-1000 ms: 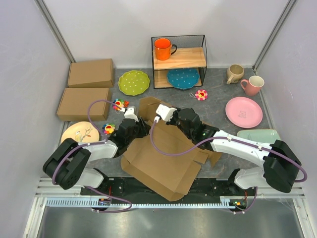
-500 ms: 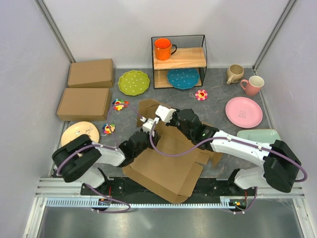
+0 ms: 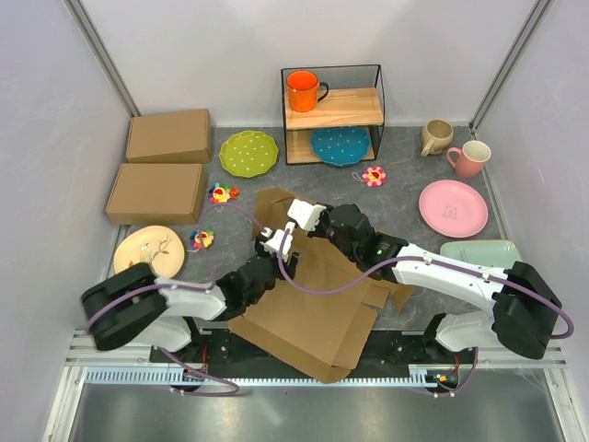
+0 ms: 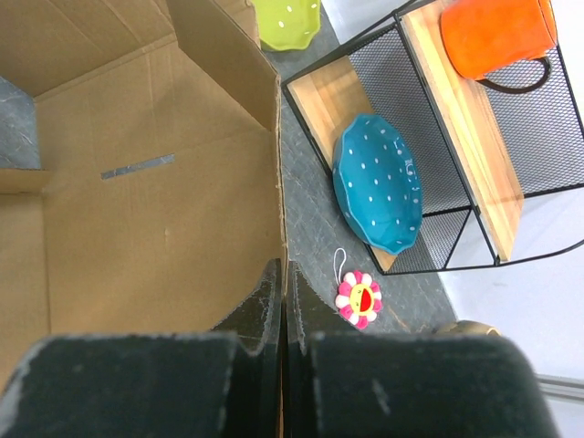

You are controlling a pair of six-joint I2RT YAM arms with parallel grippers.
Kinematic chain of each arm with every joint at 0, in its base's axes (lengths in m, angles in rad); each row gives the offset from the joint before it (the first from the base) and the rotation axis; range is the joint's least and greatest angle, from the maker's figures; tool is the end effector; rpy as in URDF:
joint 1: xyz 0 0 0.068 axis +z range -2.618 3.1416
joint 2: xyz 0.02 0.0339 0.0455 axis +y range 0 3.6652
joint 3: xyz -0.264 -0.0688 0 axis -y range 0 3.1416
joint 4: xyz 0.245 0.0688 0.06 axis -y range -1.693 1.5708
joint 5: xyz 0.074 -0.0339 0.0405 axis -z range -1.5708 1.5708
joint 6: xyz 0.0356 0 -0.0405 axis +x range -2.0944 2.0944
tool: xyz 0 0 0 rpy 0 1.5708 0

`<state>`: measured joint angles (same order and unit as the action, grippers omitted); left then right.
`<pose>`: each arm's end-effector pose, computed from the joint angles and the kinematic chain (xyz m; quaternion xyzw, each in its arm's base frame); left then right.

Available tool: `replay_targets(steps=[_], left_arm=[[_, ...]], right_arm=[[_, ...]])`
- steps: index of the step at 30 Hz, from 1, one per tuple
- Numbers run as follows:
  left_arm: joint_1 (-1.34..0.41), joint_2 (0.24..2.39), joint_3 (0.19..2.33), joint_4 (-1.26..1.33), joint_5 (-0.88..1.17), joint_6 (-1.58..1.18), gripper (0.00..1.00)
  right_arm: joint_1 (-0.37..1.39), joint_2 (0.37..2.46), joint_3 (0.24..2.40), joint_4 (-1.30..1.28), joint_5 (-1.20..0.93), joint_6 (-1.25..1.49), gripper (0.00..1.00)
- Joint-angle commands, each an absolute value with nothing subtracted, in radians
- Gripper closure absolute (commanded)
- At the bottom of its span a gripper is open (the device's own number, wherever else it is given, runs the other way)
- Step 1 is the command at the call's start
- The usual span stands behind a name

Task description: Fold the paper box

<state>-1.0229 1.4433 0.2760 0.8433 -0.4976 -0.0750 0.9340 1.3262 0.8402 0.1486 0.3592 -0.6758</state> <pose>0.1383 -0.1940 0.1401 0.2312 0.7658 -0.1247 0.5870 0.1896 0.2354 0.2727 -0.5069 0.6309 -0.0713 0.5831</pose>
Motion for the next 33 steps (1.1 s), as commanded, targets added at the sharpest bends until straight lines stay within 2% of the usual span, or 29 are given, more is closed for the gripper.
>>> replay_targets(steps=[1, 7, 11, 12, 14, 17, 22, 27, 30, 31, 33], left_arm=[[-1.025, 1.17, 0.336, 0.717, -0.566, -0.002, 0.23], [-1.017, 0.916, 0.341, 0.65, -0.469, 0.011, 0.2], [-0.979, 0.819, 0.383, 0.603, -0.57, -0.122, 0.21], [-0.916, 0.815, 0.426, 0.568, -0.554, -0.161, 0.24], [-0.765, 0.85, 0.481, 0.485, -0.409, -0.293, 0.27], [-0.666, 0.916, 0.572, 0.43, -0.256, -0.336, 0.24], [-0.65, 1.012, 0.583, 0.584, -0.151, -0.203, 0.21], [-0.647, 1.066, 0.598, 0.621, -0.097, -0.16, 0.19], [-0.638, 1.092, 0.614, 0.592, -0.162, -0.221, 0.24], [-0.632, 1.095, 0.614, 0.588, -0.188, -0.271, 0.31], [-0.608, 1.097, 0.609, 0.569, -0.204, -0.354, 0.37]], right_arm=[[0.939, 1.298, 0.838, 0.183, 0.36, -0.649, 1.0], [0.942, 1.296, 0.838, 0.189, 0.359, -0.65, 1.0], [0.943, 1.302, 0.839, 0.187, 0.359, -0.644, 1.0], [0.943, 1.301, 0.839, 0.186, 0.357, -0.64, 1.0], [0.946, 1.302, 0.842, 0.179, 0.359, -0.634, 1.0], [0.95, 1.304, 0.842, 0.172, 0.357, -0.63, 1.0], [0.954, 1.293, 0.844, 0.163, 0.36, -0.638, 1.0], [0.956, 1.298, 0.847, 0.16, 0.362, -0.638, 1.0], [0.96, 1.307, 0.851, 0.155, 0.361, -0.635, 1.0], [0.962, 1.307, 0.854, 0.155, 0.36, -0.635, 1.0], [0.963, 1.313, 0.854, 0.155, 0.364, -0.635, 1.0]])
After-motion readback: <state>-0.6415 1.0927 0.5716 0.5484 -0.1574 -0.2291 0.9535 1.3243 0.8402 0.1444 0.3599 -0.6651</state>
